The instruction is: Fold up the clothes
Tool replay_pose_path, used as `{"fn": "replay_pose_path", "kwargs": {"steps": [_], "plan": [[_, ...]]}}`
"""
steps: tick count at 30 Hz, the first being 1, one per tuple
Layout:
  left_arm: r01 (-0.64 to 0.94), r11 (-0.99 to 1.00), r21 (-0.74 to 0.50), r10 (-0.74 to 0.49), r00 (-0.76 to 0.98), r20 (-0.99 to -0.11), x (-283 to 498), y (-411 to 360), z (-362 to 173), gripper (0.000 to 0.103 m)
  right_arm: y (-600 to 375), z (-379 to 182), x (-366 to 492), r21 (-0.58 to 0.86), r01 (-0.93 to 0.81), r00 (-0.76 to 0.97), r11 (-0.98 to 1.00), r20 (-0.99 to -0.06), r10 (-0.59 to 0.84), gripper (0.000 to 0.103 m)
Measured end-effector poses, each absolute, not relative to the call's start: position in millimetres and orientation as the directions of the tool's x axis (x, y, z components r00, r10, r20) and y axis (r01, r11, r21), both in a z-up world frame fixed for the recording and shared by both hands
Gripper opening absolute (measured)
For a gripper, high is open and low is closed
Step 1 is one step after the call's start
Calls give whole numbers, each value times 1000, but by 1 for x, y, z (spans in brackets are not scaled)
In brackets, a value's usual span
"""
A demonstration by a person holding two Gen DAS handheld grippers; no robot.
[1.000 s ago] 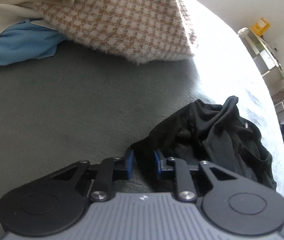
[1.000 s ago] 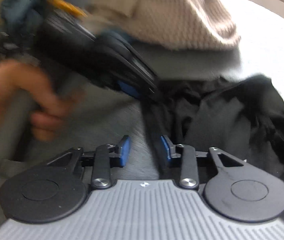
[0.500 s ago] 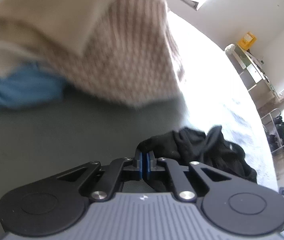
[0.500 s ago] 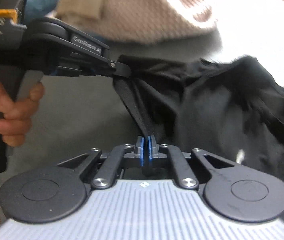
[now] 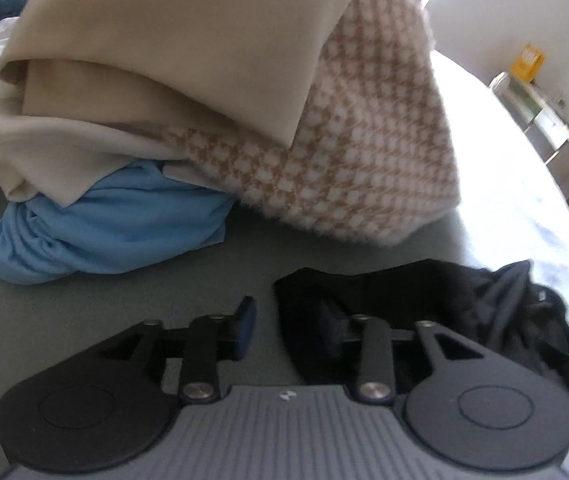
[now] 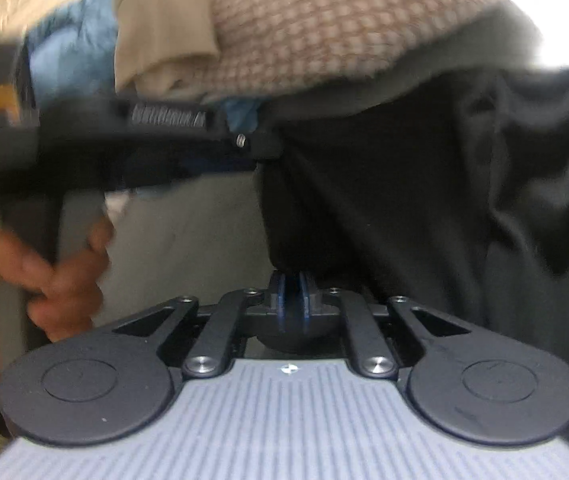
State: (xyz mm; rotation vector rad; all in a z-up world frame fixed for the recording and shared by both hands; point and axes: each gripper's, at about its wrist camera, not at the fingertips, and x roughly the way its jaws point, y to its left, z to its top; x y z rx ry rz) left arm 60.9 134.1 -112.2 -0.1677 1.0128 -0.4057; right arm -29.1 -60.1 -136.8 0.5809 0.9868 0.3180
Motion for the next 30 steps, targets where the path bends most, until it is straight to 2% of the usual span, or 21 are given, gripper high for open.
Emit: {"fn": "replay_pose_path", "kwargs": {"steps": [1, 3, 6, 10, 13, 21, 26, 30], "plan": [[248, 913, -325, -407, 474, -781, 56, 137, -108, 53, -68, -135, -32, 626, 21, 522, 780, -672, 525, 35], [235, 917, -322, -398, 496, -772, 43, 146, -98, 55, -84, -123, -45, 653, 40, 539, 756, -651, 534, 52], [217, 923, -317, -384, 529, -756, 23, 158, -83, 60, -114, -100, -74, 691, 69, 567, 720, -621, 541, 58], [219, 925, -311, -380, 520, -765, -19, 166, -65, 61, -157, -78, -117, 718, 116, 605, 686, -599, 525, 60], [263, 906, -332, -420, 451, -787, -65, 161, -58, 61, -187, -63, -155, 715, 156, 630, 682, -603, 489, 60], [354, 827, -437, -512, 153, -845, -206, 109, -78, 61, -265, -38, -312, 603, 417, 569, 680, -757, 322, 60], [372, 853, -366, -438, 128, -890, -255, 88, -99, 60, -293, -61, -387, 521, 549, 496, 653, -832, 247, 60], [351, 871, -345, -407, 120, -905, -265, 82, -113, 52, -292, -98, -407, 515, 578, 455, 632, -847, 274, 59]]}}
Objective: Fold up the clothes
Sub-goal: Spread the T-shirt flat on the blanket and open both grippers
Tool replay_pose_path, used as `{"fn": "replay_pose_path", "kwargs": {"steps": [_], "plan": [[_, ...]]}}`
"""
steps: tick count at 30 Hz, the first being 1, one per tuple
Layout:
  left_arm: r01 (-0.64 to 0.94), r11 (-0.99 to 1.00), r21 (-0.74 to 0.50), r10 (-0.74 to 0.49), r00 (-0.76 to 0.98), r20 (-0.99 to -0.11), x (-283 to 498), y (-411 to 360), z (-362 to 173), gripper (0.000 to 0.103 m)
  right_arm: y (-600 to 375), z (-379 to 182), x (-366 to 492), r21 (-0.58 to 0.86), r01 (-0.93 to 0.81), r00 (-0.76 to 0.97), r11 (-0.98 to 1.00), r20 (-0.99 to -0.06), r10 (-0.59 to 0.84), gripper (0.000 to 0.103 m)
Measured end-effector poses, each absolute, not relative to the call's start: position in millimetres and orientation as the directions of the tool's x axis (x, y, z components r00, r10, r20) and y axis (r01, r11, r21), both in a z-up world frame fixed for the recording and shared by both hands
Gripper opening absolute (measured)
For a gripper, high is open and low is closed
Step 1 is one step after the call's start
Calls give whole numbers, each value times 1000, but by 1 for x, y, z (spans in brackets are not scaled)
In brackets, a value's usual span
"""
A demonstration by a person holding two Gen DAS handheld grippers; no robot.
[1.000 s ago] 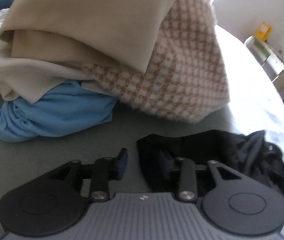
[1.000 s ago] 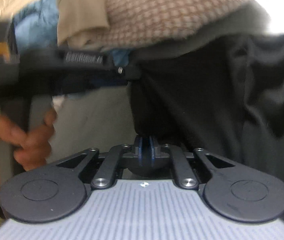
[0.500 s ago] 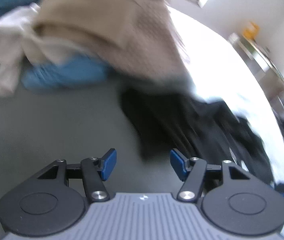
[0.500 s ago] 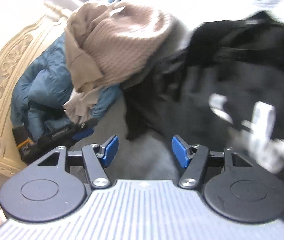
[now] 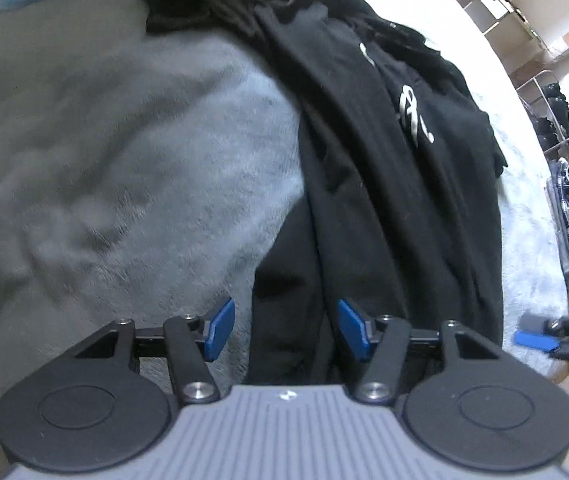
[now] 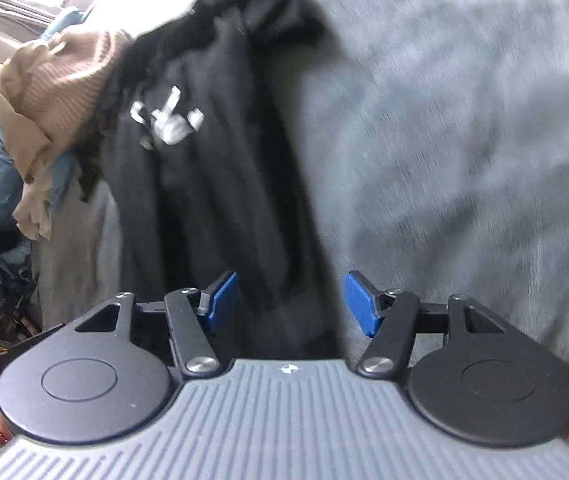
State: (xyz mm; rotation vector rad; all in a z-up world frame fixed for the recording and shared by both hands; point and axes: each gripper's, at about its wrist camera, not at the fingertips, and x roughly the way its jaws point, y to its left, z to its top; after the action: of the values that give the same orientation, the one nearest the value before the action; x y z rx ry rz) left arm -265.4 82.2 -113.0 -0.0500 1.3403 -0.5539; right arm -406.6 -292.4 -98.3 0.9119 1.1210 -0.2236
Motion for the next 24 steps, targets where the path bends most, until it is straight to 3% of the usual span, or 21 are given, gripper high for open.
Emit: {"fn": "replay_pose_path", "kwargs": {"steps": [5, 7, 9, 10, 18, 24], "plan": [[377, 876, -301, -370, 125, -921, -270, 71, -119, 43, -272, -130, -404, 530, 530, 418, 662, -843, 339, 52], [396, 874, -283, -357, 127, -926, -272, 66, -121, 28, -262, -131, -401, 476, 490, 383, 730, -870, 311, 18], [412, 874, -258, -340, 137, -930, -275, 61, -121, 11, -258, -128, -399, 446, 454, 367, 771, -882, 295, 2], [410, 879, -244, -329, 150, -932, -277, 60, -120, 5, -259, -124, -400, 440, 446, 370, 780, -884, 287, 2], [320, 915, -244, -318, 205, -926, -287, 85, -100, 4, -290, -80, -405, 293, 415, 410, 861, -905, 110, 2], [259, 938, -229, -291, 234, -928, -285, 108, -101, 4, -303, -101, -382, 139, 427, 362, 893, -932, -28, 2]]}}
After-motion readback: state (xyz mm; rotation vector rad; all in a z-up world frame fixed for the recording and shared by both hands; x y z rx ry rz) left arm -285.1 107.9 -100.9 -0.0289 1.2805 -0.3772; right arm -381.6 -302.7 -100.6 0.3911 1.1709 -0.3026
